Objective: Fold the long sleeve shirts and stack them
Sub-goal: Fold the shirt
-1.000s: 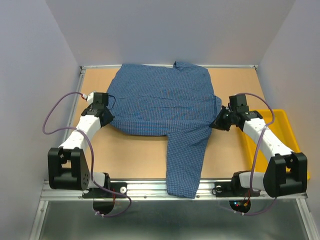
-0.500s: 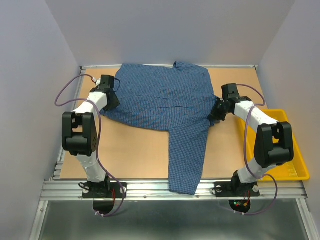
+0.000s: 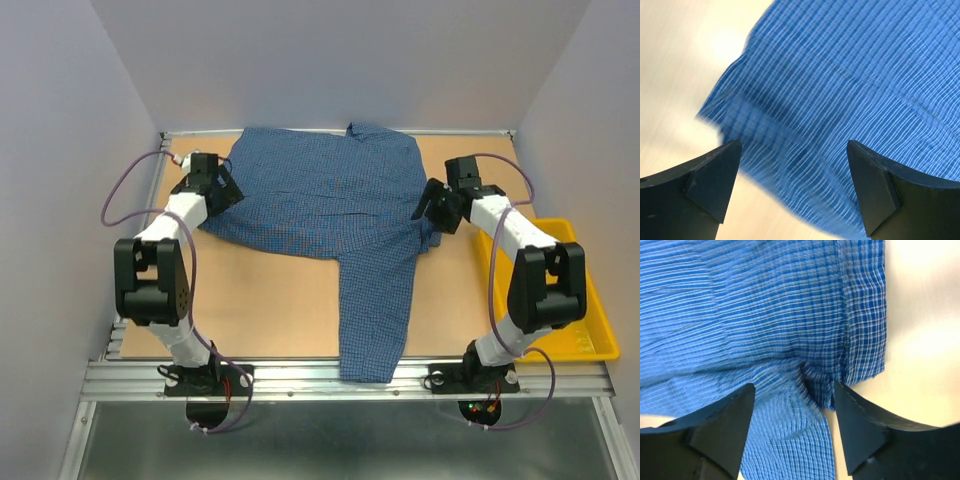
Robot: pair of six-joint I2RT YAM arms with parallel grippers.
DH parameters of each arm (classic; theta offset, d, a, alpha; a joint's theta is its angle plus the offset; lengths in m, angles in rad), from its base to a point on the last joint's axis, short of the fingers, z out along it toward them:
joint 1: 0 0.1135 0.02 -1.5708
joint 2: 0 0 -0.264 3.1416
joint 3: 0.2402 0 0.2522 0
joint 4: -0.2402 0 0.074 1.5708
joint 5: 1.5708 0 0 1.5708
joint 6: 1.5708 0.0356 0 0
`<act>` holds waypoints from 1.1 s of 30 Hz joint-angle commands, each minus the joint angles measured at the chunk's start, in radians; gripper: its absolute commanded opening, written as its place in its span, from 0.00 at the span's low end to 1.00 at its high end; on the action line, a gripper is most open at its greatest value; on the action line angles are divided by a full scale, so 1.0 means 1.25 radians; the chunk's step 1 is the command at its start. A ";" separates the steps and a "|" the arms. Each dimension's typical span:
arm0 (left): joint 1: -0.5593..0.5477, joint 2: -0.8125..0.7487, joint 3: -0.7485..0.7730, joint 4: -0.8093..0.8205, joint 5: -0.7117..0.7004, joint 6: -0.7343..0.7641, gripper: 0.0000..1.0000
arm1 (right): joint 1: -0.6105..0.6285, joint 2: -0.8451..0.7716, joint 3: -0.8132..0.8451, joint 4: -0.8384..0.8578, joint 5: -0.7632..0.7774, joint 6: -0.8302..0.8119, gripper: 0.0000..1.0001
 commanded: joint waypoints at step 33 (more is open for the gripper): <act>0.117 -0.088 -0.276 0.262 0.133 -0.192 0.61 | 0.030 -0.374 -0.393 0.009 -0.195 -0.062 0.71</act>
